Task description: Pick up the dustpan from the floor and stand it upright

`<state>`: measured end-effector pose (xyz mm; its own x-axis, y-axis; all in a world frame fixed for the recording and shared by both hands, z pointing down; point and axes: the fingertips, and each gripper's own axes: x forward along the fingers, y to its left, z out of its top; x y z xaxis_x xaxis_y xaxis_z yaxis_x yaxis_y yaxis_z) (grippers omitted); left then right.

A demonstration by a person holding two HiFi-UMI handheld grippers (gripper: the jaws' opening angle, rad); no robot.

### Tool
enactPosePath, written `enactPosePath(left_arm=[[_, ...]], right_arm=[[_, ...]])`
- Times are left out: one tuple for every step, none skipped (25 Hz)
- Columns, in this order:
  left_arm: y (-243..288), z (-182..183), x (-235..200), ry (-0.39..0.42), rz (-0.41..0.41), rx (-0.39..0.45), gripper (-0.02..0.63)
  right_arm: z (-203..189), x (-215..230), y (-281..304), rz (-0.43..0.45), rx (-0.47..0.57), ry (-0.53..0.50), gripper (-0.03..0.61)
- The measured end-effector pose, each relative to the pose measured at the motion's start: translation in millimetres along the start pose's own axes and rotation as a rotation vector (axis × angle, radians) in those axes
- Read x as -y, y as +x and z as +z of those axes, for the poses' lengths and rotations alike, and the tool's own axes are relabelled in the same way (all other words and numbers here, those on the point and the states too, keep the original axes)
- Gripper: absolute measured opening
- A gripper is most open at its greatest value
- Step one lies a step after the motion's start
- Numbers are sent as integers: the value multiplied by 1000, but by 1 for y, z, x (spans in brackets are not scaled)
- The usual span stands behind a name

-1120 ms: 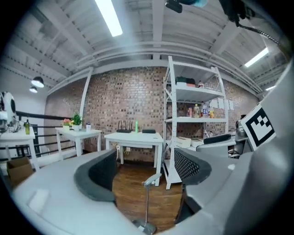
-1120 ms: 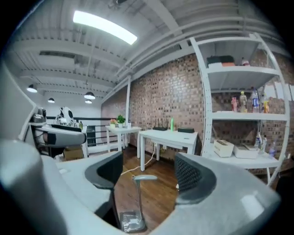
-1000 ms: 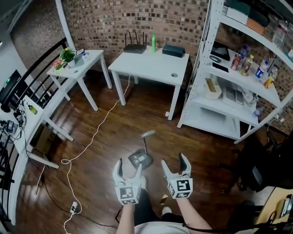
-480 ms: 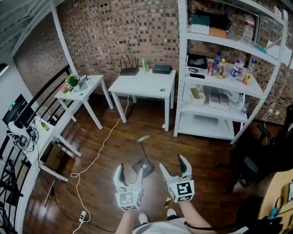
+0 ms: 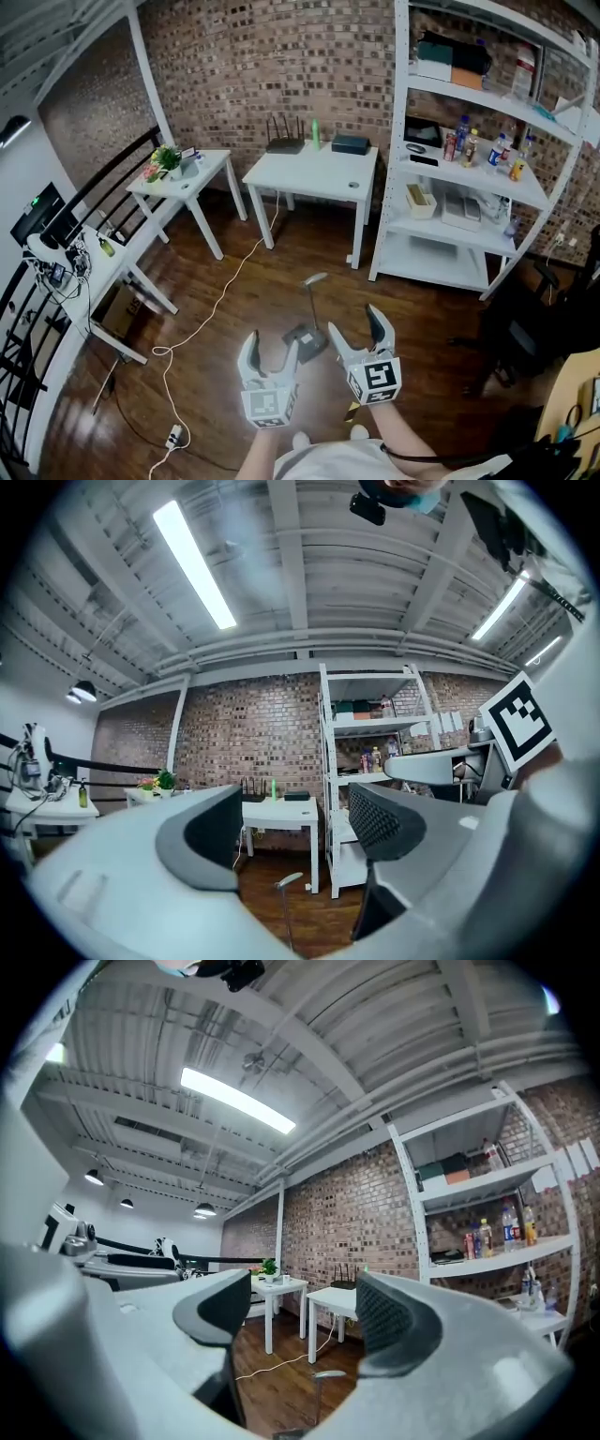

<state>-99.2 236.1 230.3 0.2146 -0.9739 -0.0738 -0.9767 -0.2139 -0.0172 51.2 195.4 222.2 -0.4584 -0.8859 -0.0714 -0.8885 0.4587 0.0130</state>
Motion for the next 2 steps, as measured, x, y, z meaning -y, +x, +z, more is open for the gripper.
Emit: enactPosePath(left_arm=[[-2, 0, -8, -6, 2, -2, 356], [-3, 0, -15, -13, 3, -3, 353]], right_arm=[[1, -7, 3, 3, 0, -3, 328], [2, -14, 7, 5, 0, -6, 328]])
